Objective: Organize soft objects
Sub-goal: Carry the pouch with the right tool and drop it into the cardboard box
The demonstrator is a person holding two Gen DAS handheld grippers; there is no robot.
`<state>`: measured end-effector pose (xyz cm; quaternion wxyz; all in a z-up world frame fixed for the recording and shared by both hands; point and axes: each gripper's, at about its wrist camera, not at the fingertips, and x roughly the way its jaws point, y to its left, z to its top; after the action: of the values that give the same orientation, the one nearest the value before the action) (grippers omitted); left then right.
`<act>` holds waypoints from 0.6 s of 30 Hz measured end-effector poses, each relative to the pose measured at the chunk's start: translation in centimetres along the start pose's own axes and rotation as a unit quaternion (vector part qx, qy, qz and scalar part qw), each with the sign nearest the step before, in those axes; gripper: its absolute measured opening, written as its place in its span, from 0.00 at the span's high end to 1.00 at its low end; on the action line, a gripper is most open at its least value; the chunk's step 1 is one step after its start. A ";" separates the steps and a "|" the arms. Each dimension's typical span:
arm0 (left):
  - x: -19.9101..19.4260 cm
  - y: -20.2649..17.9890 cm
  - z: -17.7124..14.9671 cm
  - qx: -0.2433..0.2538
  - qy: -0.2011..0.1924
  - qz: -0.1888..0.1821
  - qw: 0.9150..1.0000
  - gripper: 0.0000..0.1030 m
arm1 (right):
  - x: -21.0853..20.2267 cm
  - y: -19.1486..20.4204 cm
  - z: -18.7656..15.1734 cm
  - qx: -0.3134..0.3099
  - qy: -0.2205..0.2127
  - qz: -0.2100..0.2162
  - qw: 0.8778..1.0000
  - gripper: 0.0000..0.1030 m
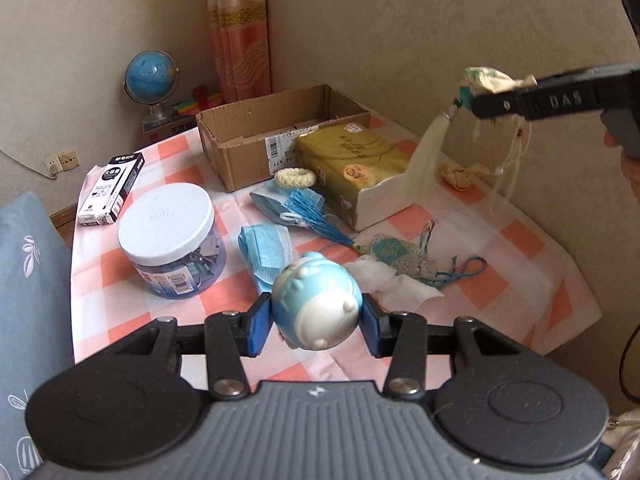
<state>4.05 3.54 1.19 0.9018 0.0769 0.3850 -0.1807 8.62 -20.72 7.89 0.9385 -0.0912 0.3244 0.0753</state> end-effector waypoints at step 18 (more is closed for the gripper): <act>-1.4 1.1 1.3 -0.013 -0.038 -0.013 0.999 0.56 | 1.2 1.8 8.4 -0.033 -0.018 0.041 0.998 0.23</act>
<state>4.49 4.56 3.11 0.9141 0.0536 0.3541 -0.1899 14.18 -17.02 13.38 0.9369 -0.1075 0.3080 0.1261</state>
